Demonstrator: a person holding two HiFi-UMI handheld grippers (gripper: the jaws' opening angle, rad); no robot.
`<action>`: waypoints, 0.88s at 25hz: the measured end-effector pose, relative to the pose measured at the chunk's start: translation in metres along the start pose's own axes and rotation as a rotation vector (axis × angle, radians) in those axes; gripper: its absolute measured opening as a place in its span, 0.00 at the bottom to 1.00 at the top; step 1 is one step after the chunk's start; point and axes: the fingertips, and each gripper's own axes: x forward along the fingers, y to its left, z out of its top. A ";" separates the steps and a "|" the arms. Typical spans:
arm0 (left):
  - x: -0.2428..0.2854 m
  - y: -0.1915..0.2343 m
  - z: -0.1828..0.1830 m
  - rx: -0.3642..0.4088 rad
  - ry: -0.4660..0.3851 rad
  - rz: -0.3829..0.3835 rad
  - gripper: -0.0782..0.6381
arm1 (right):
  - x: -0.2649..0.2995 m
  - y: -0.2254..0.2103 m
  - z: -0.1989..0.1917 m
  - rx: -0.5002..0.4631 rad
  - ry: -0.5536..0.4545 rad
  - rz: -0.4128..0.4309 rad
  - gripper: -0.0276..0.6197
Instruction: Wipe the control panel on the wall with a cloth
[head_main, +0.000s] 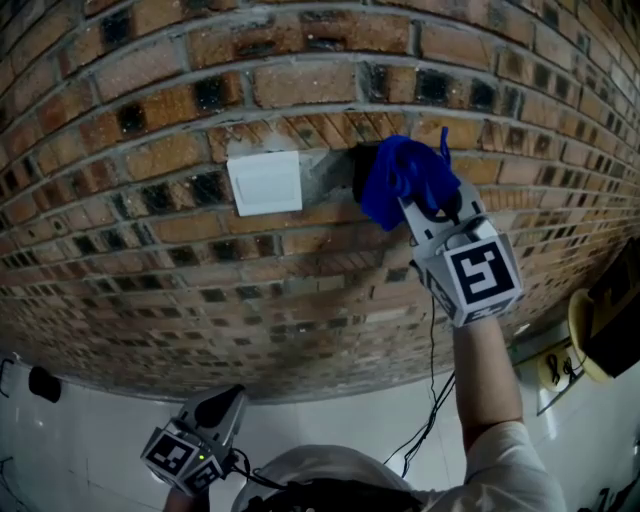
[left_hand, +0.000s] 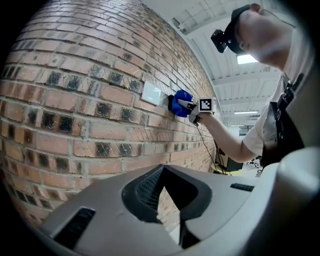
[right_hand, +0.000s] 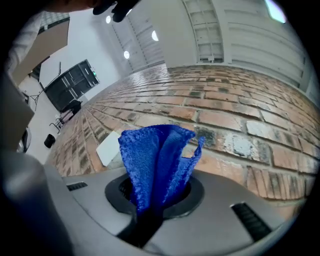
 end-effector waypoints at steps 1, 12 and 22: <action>0.002 -0.001 -0.001 0.000 0.004 -0.006 0.11 | -0.006 -0.010 -0.005 0.001 0.008 -0.014 0.18; 0.023 -0.017 -0.001 0.015 0.023 -0.069 0.11 | -0.034 -0.075 -0.048 -0.001 0.107 -0.150 0.18; 0.027 -0.021 -0.003 0.006 0.036 -0.032 0.11 | -0.040 -0.037 0.003 -0.043 0.002 -0.099 0.18</action>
